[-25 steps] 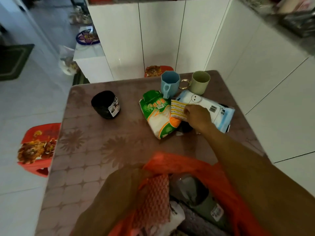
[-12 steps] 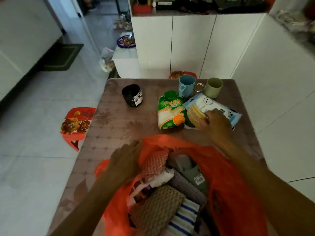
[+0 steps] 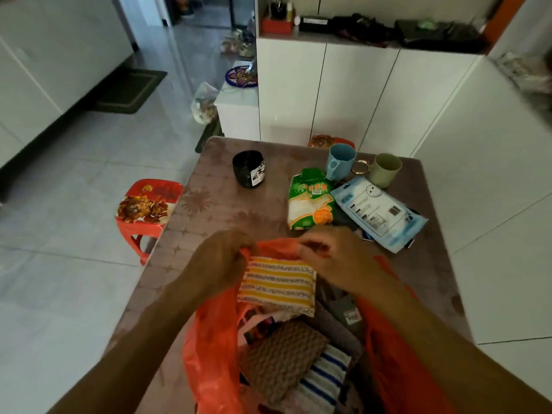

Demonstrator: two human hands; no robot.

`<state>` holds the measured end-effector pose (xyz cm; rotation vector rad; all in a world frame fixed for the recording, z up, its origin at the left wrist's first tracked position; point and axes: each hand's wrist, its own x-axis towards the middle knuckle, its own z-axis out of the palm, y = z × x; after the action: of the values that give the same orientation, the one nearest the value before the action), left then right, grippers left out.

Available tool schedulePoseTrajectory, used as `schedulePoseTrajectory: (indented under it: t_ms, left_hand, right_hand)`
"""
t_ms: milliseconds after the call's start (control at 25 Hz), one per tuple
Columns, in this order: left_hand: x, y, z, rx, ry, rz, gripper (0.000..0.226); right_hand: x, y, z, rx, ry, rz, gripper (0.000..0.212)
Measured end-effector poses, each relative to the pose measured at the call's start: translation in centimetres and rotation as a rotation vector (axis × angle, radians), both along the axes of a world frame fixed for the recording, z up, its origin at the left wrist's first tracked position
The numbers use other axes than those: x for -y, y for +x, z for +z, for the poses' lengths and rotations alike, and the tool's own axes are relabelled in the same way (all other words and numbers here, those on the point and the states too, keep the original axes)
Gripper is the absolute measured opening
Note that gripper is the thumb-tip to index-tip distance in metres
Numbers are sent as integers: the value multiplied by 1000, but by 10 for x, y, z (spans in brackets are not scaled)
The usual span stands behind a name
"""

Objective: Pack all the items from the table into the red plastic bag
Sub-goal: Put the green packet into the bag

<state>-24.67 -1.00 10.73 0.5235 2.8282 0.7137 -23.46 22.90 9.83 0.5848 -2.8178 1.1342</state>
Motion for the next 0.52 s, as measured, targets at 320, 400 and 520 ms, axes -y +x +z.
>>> schedulePoseTrajectory:
  t_ms: [320,400,520]
  left_hand:
    - [-8,-17,-43,211,-208,-88,46]
    - [-7,-10,-57,272,-171,-74,46]
    - [-7,0,-75,202,-162,-14,48]
  right_hand:
    - [-23,-156,-117,401,780,-305,72]
    - [-20,-161,-148,417,844,-319,68]
    - [-12,-164,-159,292,728,-381,38]
